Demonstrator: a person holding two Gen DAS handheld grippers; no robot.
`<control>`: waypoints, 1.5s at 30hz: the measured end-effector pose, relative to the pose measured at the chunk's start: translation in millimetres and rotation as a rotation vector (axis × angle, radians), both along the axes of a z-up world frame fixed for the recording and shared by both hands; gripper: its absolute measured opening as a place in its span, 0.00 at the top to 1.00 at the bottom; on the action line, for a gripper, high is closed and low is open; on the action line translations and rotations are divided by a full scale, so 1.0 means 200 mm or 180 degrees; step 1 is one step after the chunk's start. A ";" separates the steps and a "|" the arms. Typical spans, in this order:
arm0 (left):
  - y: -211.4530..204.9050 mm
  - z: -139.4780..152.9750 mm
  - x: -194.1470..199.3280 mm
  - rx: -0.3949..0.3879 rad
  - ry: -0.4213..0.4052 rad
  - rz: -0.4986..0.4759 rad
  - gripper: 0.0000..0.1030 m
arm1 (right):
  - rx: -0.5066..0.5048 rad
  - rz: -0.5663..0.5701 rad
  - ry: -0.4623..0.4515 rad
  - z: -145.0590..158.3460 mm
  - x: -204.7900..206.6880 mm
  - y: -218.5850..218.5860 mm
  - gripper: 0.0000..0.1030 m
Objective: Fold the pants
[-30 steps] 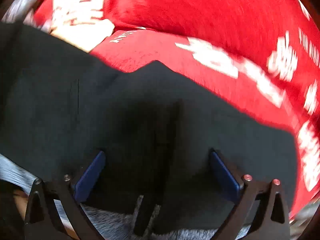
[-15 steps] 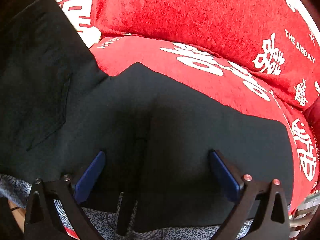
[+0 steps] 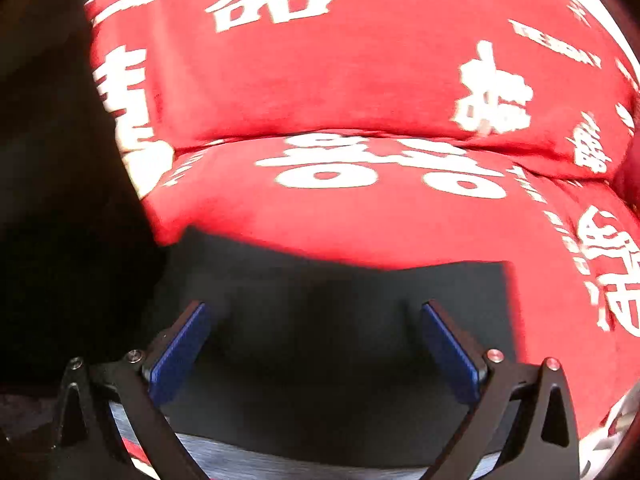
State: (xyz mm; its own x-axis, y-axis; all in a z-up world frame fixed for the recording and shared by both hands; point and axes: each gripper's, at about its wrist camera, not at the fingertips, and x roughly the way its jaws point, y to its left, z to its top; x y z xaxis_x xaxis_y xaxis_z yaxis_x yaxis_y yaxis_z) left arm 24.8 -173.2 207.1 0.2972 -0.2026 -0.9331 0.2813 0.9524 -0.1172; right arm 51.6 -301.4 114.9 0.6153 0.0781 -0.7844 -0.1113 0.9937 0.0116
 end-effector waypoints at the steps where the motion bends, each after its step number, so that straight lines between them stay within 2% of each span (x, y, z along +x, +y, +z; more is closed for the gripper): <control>1: -0.04 -0.01 0.01 0.0002 0.0033 -0.0019 0.78 | -0.0032 -0.0146 -0.0017 0.01 0.02 -0.12 0.00; 7: -0.37 -0.27 0.13 0.0151 0.0324 -0.0152 0.78 | 0.0129 -0.0680 0.0074 -0.01 0.03 -0.51 0.00; 11: -0.52 -0.50 0.18 0.0359 0.0526 -0.0124 0.78 | -0.0030 -0.0704 0.0108 -0.06 0.03 -0.58 0.00; 14: -0.59 -0.59 0.21 0.0441 0.0586 -0.0091 0.78 | -0.0128 -0.0662 0.0151 -0.10 0.03 -0.59 0.00; 19: -0.62 -0.57 0.21 0.0431 0.0555 -0.0069 0.78 | -0.0086 -0.0618 0.0166 -0.11 0.02 -0.64 0.00; 22: -0.61 -0.46 0.19 0.0188 0.0488 -0.0061 0.78 | -0.0181 -0.0689 0.0123 -0.08 0.01 -0.68 0.00; 27: -0.70 -0.32 0.15 0.0140 0.0319 -0.0171 0.78 | -0.0128 -0.0900 0.0156 -0.07 0.01 -0.80 0.00; 30: -0.78 -0.43 0.16 0.0231 0.0432 -0.0279 0.78 | -0.0014 -0.1039 0.0200 -0.09 0.00 -0.87 0.00; 31: -0.80 -0.53 0.17 0.0295 0.0540 -0.0282 0.78 | 0.0001 -0.1051 0.0209 -0.09 0.00 -0.88 0.00; 33: -0.81 -0.63 0.18 0.0266 0.0584 -0.0287 0.74 | -0.0008 -0.1054 0.0223 -0.09 0.00 -0.90 0.00; 35: -0.82 -0.61 0.16 0.0188 0.0438 -0.0334 0.58 | -0.0064 -0.1027 0.0212 -0.09 0.00 -0.90 0.00; 37: -0.83 -0.56 0.15 0.0029 0.0505 -0.0458 0.24 | -0.0087 -0.1021 0.0208 -0.09 -0.01 -0.90 0.00; 40: -0.80 -0.43 0.12 -0.0013 0.0290 -0.0456 0.22 | -0.0052 -0.1069 0.0203 -0.07 -0.01 -0.92 0.00; 43: -0.68 -0.28 0.08 -0.0293 0.0173 -0.0470 0.22 | 0.0001 -0.1103 0.0176 -0.02 -0.03 -0.95 0.00; 45: -0.56 -0.22 0.08 -0.0405 0.0090 -0.0381 0.21 | 0.0192 -0.1053 0.0164 0.02 -0.04 -0.98 0.00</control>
